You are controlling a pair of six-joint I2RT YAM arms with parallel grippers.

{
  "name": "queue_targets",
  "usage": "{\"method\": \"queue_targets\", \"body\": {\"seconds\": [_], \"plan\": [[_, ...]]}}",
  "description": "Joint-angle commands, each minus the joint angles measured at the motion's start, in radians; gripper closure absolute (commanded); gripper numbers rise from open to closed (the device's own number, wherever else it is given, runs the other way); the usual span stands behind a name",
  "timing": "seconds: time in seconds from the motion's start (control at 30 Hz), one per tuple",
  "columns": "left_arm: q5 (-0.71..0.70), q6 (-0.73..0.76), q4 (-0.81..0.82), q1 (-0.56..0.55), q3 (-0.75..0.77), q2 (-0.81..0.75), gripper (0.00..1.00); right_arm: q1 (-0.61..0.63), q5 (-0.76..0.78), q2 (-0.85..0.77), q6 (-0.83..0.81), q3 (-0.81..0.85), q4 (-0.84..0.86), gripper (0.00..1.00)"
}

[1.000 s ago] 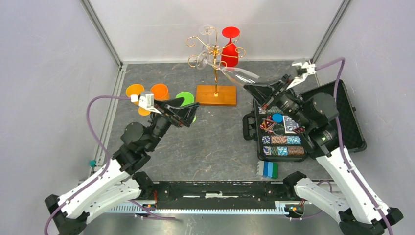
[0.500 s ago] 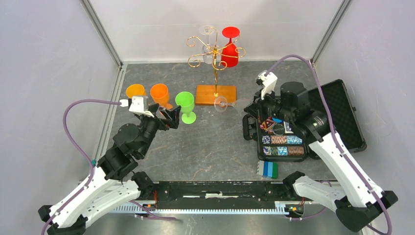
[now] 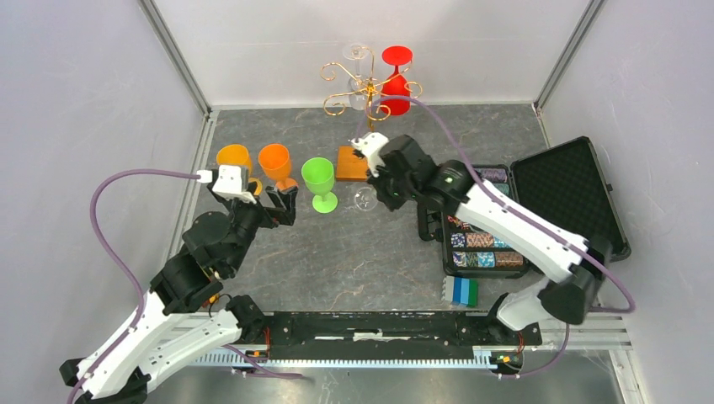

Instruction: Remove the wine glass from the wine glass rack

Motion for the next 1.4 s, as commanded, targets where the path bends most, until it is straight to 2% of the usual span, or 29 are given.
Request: {"method": "queue_targets", "body": {"seconds": [0.0,0.3,0.63,0.93,1.1,1.37], "plan": [[-0.031,0.053,-0.014,-0.001,0.008,-0.040,0.00,0.051,0.124,0.120,-0.030,0.152,-0.054,1.00],[-0.017,0.102,-0.005,-0.002,-0.008,-0.067,0.00,0.080,0.112,0.293,-0.053,0.297,-0.121,1.00],[0.017,0.101,-0.005,-0.002,-0.008,-0.050,0.00,0.082,0.119,0.366,-0.103,0.387,-0.179,1.00],[0.023,0.106,-0.005,-0.001,-0.013,-0.045,0.00,0.081,0.110,0.412,-0.122,0.424,-0.201,0.95],[0.025,0.106,-0.007,-0.001,-0.013,-0.047,0.00,0.082,0.100,0.424,-0.131,0.439,-0.200,0.89],[0.023,0.106,-0.005,-0.002,-0.013,-0.048,0.00,0.080,0.134,0.439,-0.142,0.470,-0.200,0.70]]}}
